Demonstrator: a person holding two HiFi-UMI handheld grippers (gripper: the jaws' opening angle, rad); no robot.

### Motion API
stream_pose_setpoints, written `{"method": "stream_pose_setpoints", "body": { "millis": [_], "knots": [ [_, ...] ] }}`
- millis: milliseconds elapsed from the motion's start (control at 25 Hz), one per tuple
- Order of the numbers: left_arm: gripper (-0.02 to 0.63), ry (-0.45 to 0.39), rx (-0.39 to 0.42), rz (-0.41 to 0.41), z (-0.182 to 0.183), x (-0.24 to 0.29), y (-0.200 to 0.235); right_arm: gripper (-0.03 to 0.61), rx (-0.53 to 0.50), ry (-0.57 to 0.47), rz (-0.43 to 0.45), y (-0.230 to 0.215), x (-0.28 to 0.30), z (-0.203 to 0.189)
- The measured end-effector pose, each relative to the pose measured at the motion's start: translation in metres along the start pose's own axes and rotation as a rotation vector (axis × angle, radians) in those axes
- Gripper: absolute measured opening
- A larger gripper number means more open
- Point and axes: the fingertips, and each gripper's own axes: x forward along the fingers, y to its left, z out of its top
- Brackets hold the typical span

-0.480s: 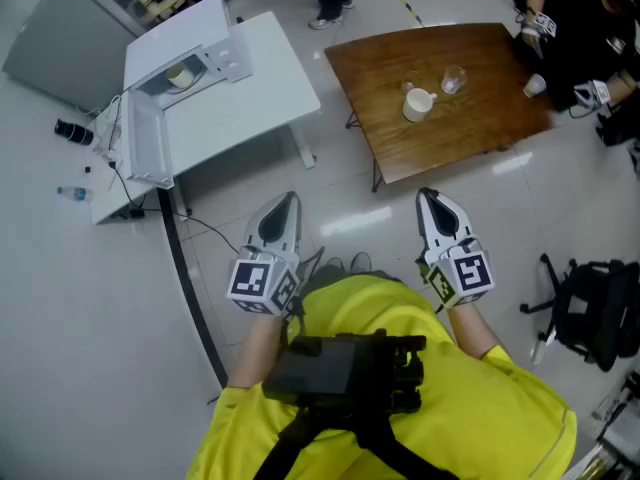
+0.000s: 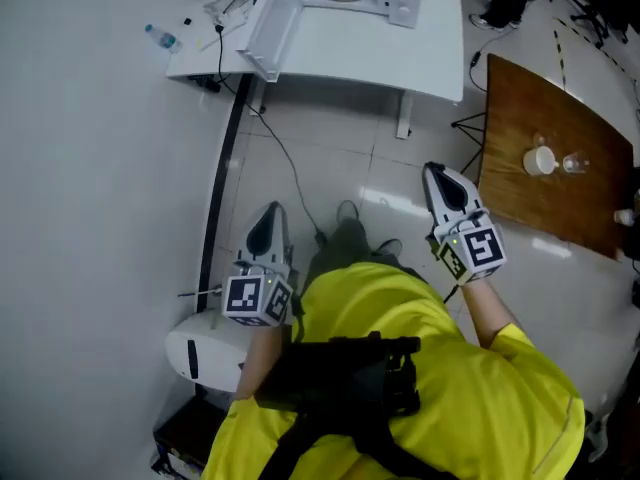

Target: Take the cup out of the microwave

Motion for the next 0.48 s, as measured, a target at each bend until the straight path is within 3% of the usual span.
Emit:
{"method": "stream_pose_setpoints", "body": {
  "millis": [120,240,480],
  "knots": [
    [0.004,-0.071,-0.054,0.029,0.001,-0.011,0.032,0.005,-0.001,0.012,0.069,0.025,0.037,-0.001],
    [0.003,-0.067,-0.044,0.008,0.006,0.023,0.048,0.005,0.009,0.009,0.07,0.03,0.066,0.005],
    [0.002,-0.176,-0.027,-0.23,0.066,0.147,0.065,0.005,0.043,0.034,-0.007,-0.001,0.141,0.018]
  ]
}}
